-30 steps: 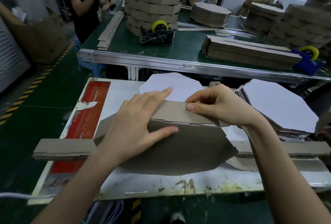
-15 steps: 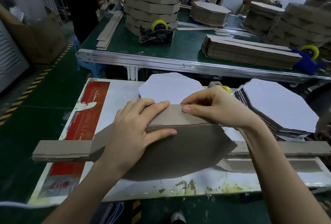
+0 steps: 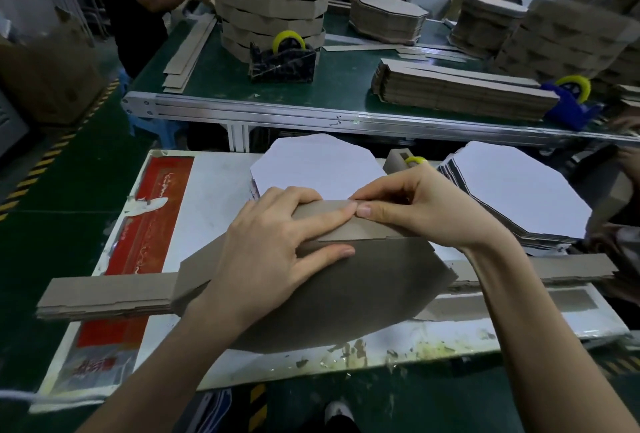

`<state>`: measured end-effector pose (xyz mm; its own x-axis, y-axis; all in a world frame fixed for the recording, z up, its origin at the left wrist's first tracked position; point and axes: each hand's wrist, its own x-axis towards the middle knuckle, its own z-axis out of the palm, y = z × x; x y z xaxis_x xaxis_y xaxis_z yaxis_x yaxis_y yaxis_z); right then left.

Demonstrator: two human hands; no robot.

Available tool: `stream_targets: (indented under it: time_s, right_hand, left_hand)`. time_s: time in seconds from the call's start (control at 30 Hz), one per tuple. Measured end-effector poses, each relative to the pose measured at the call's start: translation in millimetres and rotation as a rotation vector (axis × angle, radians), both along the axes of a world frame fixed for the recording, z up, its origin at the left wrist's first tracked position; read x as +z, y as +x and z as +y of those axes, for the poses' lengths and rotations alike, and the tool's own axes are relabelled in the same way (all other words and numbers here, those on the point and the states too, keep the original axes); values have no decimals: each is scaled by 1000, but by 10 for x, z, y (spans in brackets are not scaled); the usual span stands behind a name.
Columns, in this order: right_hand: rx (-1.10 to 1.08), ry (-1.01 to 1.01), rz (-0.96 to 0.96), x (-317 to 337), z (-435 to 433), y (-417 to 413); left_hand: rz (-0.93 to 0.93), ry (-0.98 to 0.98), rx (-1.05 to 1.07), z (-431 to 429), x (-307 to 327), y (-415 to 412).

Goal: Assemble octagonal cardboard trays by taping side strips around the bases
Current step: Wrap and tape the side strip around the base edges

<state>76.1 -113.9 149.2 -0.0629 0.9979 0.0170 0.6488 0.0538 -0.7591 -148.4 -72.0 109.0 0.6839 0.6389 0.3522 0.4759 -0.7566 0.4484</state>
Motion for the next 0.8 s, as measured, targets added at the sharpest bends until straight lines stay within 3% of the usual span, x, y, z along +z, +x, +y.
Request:
stream_targets:
  time_s: [0.2,0.3,0.37,0.53,0.8]
  right_hand:
    - [-42,19,85,-93,17,98]
    - [-393,116,359,-290,248,351]
    - [-698,127,423,-492,456,660]
    - [-1020,-139,248,-1091,804,1549]
    - [-911,-517,-105,-1677,1068,2369]
  left_hand:
    - [-72,-21,-3,39,-17,27]
    - [-77,-37,38,56,-6,86]
    - [-55,-50,41,43,9,141]
    - [-2,-60,45,14,64,316]
    - [54,-59,135,88,120,671]
